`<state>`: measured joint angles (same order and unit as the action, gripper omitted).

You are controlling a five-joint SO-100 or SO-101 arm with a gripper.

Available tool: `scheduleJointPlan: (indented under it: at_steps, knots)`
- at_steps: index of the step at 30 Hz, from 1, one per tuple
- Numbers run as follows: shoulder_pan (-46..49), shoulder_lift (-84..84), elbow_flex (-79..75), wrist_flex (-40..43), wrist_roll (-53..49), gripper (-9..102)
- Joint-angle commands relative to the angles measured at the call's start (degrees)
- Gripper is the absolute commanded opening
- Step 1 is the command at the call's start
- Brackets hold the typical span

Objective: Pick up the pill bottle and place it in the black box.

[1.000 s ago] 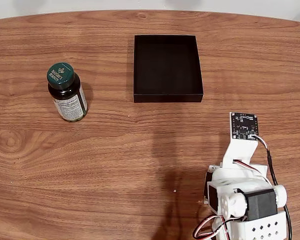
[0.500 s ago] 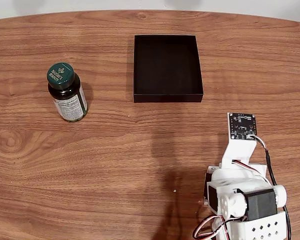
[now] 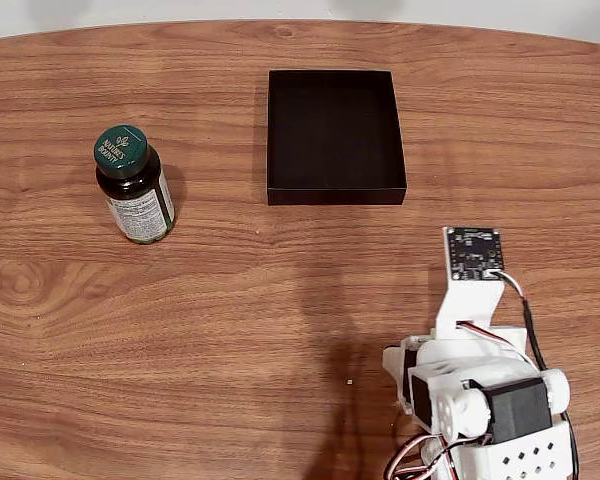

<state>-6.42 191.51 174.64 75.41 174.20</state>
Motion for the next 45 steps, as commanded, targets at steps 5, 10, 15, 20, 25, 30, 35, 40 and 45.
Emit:
scheduleJointPlan:
  at_steps: [5,10,15,20,25,30,35,40,45]
  knots:
    - [-1.76,-1.49,-2.11,-9.32,10.37,15]
    - [-4.83,-8.17,-4.48,-22.06,13.71,15]
    - [-9.05,-13.27,-5.27,-41.13,10.46,24]
    - [-13.71,-16.96,-5.01,-52.21,10.72,29]
    - [-17.75,-23.38,-3.43,-65.04,10.99,32]
    - [-23.82,-30.41,-4.13,-73.65,10.81,33]
    - [-27.51,-35.33,-4.39,-80.51,10.37,33]
    - [-27.77,-44.74,-3.78,-93.08,12.04,35]
    - [-27.95,-50.98,-5.01,-99.67,12.3,37]
